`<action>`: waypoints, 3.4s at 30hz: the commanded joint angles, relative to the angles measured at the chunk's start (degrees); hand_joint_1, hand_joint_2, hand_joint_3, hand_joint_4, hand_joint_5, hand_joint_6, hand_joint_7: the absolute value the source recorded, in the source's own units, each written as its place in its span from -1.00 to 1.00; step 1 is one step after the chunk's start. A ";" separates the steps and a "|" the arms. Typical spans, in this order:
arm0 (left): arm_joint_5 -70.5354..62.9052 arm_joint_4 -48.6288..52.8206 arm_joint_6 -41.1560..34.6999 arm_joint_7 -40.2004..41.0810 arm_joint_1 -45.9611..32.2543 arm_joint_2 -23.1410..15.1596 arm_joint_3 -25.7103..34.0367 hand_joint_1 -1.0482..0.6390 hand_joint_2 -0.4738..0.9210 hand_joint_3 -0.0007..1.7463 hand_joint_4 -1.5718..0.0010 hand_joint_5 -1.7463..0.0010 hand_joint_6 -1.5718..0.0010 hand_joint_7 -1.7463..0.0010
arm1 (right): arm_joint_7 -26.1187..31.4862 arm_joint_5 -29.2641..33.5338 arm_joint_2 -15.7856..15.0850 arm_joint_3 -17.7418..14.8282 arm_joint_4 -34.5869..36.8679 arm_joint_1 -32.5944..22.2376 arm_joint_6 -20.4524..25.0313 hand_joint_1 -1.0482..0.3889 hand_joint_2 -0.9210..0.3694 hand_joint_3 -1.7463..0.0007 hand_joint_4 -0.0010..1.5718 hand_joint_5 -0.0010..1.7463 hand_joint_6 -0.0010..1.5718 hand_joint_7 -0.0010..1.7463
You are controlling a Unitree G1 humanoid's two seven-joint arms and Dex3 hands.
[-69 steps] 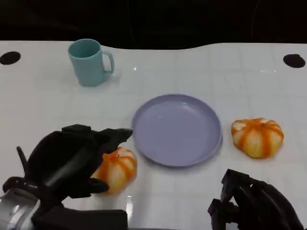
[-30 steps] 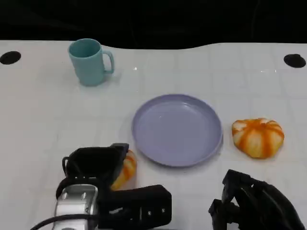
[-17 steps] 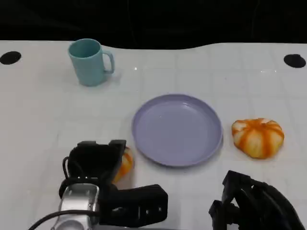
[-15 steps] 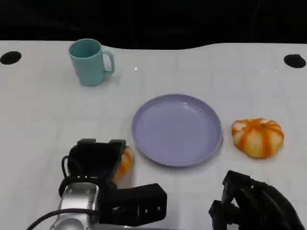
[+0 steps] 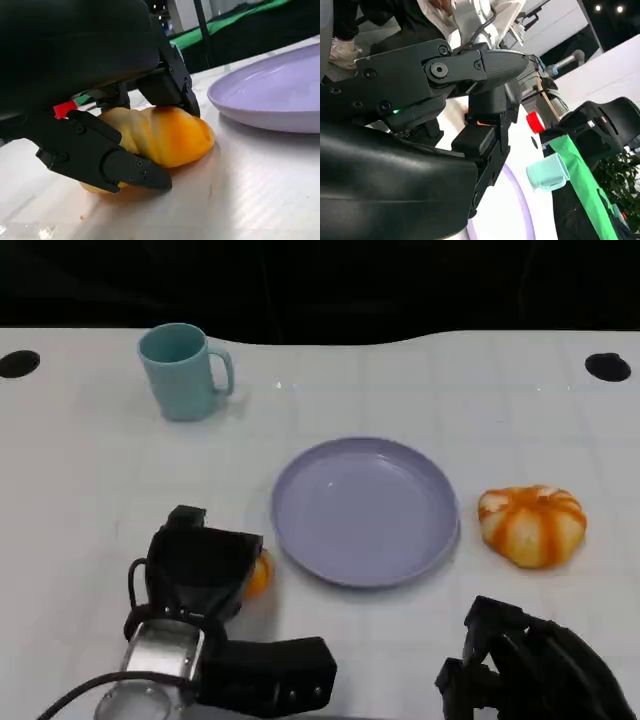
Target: Grasp the bread from the table and place it into the plate.
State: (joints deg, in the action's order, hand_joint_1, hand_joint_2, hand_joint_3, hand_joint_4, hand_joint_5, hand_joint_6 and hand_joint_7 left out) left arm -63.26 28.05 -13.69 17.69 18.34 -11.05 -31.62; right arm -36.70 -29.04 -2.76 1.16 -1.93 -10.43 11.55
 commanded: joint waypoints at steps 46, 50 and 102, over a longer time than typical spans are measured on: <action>17.18 -5.72 21.70 16.50 6.36 -3.42 8.88 0.02 0.00 0.61 -0.28 -1.00 0.04 -1.00 | 0.07 -0.98 -1.13 -1.06 -1.69 -1.10 1.65 -0.56 -1.00 0.74 0.12 0.87 0.00 0.62; 17.07 -3.00 24.09 15.33 8.70 -2.61 7.97 -0.01 0.03 0.56 -0.27 -1.00 0.05 -1.00 | 0.18 -1.06 -0.87 -1.08 -1.07 -0.73 1.79 -0.57 -1.00 0.76 0.12 0.86 0.00 0.62; 14.62 13.72 17.03 -21.60 27.57 4.48 -6.42 -0.97 1.00 -0.50 0.71 0.89 0.94 0.99 | 0.54 -0.88 -0.56 -0.30 -3.08 -1.83 1.99 -0.55 -1.00 0.76 0.14 0.83 0.01 0.61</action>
State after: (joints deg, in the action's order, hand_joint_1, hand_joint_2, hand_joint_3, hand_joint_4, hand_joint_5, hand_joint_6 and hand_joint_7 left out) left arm -47.95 45.06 4.72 -0.95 46.10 -4.42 -37.70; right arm -36.35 -29.36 -2.69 1.37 -4.17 -11.95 13.38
